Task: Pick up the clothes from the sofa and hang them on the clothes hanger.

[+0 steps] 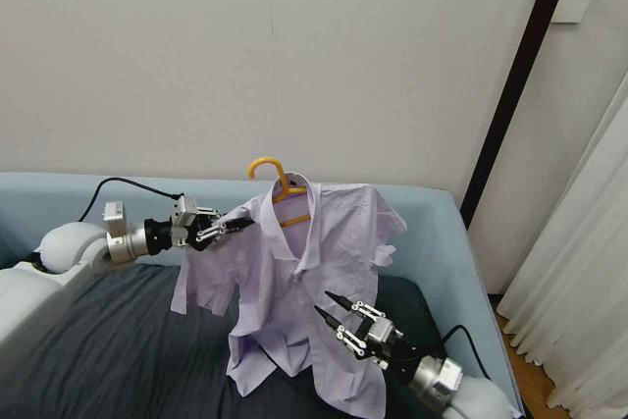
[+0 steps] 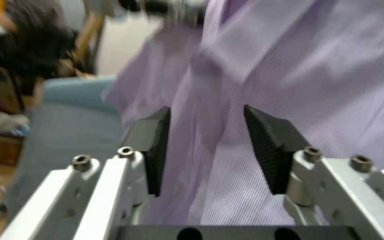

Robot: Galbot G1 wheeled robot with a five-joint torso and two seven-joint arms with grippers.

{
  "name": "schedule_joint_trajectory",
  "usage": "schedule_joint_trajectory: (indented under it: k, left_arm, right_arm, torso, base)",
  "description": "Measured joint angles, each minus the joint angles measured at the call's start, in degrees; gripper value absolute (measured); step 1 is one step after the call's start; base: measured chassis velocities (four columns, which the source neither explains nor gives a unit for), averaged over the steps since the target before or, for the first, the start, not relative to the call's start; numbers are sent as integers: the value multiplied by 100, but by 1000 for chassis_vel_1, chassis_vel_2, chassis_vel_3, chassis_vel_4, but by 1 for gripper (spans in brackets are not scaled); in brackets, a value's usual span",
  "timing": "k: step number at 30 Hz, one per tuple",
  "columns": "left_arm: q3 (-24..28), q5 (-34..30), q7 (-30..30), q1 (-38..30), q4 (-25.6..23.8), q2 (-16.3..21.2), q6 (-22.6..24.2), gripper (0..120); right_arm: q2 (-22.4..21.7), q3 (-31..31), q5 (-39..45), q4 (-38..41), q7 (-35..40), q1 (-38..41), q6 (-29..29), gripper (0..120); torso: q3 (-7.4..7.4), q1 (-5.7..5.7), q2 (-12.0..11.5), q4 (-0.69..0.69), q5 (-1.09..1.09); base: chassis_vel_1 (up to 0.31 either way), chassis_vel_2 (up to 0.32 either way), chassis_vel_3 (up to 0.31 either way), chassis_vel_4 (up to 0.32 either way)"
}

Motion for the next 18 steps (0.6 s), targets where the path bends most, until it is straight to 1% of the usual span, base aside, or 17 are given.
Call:
schedule_joint_trajectory:
  k: [2,3,4,5,6,8,9,11,13,14,15,17,18]
  left_arm:
    - [-56,-1,57,21,43,43,-55,7]
    - [-56,-1,57,21,43,43,-55,7]
    - [-68,0,131,19,90,44,-98,7]
    - [-70,5,195,12,127,40,-127,7]
    - [-70,23,279,-8,170,28,-162,7]
    - [-69,87,496,-73,229,-10,-225,7]
    - [-69,87,496,-73,229,-10,-225,7]
    - [-28,119,701,-169,251,-51,-234,7]
    - [15,159,844,-269,268,-99,-234,7]
    - [15,159,844,-269,268,-99,-234,7]
    - [67,225,984,-371,300,-151,-234,7]
    - [138,362,1170,-465,355,-231,-232,7]
    - [204,489,1313,-519,393,-305,-231,7]
  right_arm:
    - [-320,190,744,283,-227,93,-35,57]
    - [-320,190,744,283,-227,93,-35,57]
    - [-483,284,1129,409,-299,158,-121,63]
    - [-574,330,1327,465,-324,206,-193,65]
    - [-698,364,1525,523,-307,282,-308,70]
    - [-1010,382,1726,638,83,530,-716,78]
    - [-1010,382,1726,638,83,530,-716,78]
    - [-1351,313,1952,669,252,854,-1067,88]
    - [-1670,220,2250,652,188,1237,-1298,95]
    - [-1670,220,2250,652,188,1237,-1298,95]
    - [-1917,145,2439,601,36,1536,-1481,99]
    - [-2127,82,2511,471,-291,1853,-1642,100]
    - [-2221,51,2497,356,-609,2026,-1747,100]
  torso:
    - [0,0,0,3,-2]
    - [0,0,0,3,-2]
    - [0,0,0,1,-2]
    - [0,0,0,0,-3]
    - [0,0,0,0,-2]
    - [0,0,0,-1,0]
    - [0,0,0,-1,0]
    - [0,0,0,0,1]
    - [0,1,0,0,-1]
    - [0,1,0,0,-1]
    - [0,0,0,0,-2]
    - [0,1,0,-1,0]
    - [0,1,0,0,-1]
  base:
    - [0,0,0,0]
    - [0,0,0,0]
    - [0,0,0,0]
    - [0,0,0,0]
    - [0,0,0,0]
    - [0,0,0,0]
    - [0,0,0,0]
    - [0,0,0,0]
    - [0,0,0,0]
    - [0,0,0,0]
    - [0,0,0,0]
    - [0,0,0,0]
    - [0,0,0,0]
